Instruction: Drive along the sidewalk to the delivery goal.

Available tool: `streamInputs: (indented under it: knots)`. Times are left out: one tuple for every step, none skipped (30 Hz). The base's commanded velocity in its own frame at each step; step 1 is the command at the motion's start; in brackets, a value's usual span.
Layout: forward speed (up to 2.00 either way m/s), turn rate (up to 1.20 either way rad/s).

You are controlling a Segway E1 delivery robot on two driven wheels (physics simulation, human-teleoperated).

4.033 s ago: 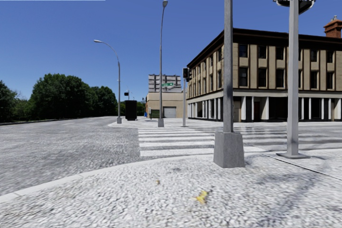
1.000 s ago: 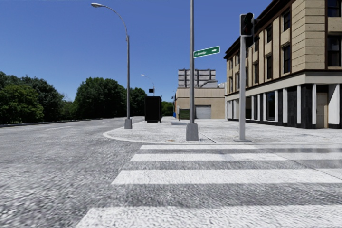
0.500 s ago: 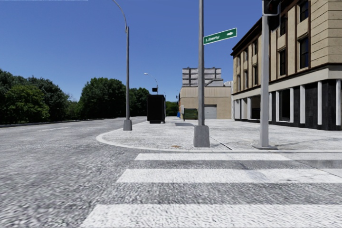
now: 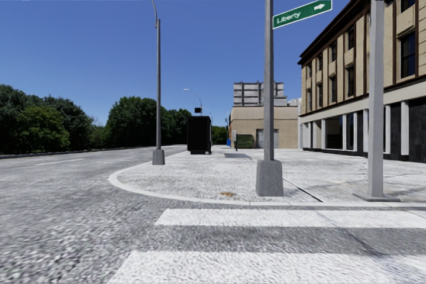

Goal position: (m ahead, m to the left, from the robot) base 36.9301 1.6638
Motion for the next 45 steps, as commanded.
streamInputs:
  knots:
    - [2.0,0.21]
    - [2.0,0.2]
    - [2.0,0.2]
    - [2.0,0.1]
    - [2.0,0.1]
    - [2.0,0.0]
    - [2.0,0.0]
    - [2.0,0.0]
    - [2.0,0.0]
    - [2.0,0.0]
    - [2.0,0.0]
    - [2.0,0.0]
    - [2.0,0.0]
    - [2.0,0.0]
    - [2.0,0.0]
    - [2.0,0.0]
    - [2.0,0.0]
    - [2.0,0.0]
    - [2.0,0.0]
    - [2.0,0.0]
    - [2.0,0.0]
    - [2.0,0.0]
    - [2.0,0.0]
    - [2.0,0.0]
    - [2.0,0.0]
    - [1.97,0.0]
    - [1.93,0.0]
    - [1.91,0.0]
    - [1.83,0.0]
    - [1.83,0.0]
    - [1.77,0.0]
    - [1.69,0.0]
    - [1.66,0.0]
    - [1.65,0.0]
    - [1.65,0.0]
    - [1.65,0.0]
    - [1.65,0.0]
    - [1.64,0.0]
    - [1.64,0.0]
    - [1.64,0.0]
    - [1.64,0.0]
    - [1.64,0.0]
    - [1.64,0.0]
    - [1.64,0.0]
    - [1.64,0.0]
